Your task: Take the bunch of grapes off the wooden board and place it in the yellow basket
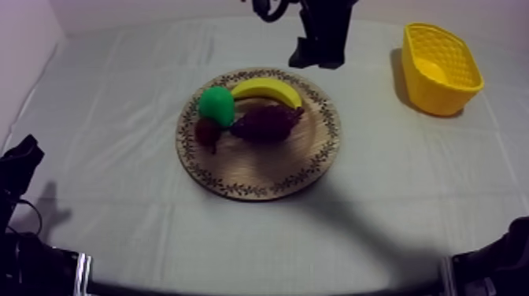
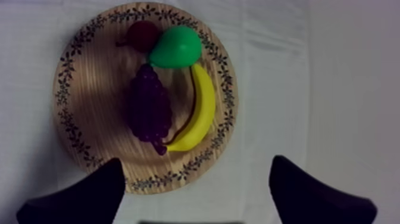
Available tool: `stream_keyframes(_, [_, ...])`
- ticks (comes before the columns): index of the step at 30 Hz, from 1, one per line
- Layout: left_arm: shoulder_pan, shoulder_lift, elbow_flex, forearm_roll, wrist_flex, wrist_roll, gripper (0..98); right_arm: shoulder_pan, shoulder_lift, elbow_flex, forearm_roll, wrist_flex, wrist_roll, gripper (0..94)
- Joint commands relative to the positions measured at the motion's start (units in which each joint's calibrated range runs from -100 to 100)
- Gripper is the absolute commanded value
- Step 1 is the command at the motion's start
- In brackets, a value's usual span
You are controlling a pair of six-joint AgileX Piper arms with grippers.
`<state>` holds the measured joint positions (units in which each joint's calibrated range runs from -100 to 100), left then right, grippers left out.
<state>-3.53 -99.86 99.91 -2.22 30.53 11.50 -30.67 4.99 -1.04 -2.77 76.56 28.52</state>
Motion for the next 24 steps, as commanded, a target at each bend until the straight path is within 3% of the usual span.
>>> stream_keyframes(1, [0.02,0.03,-0.02,0.0,0.02,0.0,0.1,-0.08,0.45,1.05,-0.13,-0.82,-0.07,77.8])
stream_keyframes(24, [0.02,0.03,-0.02,0.0,0.02,0.0,0.1,-1.92,18.19,9.14,-0.39,-13.72,-0.99,77.1])
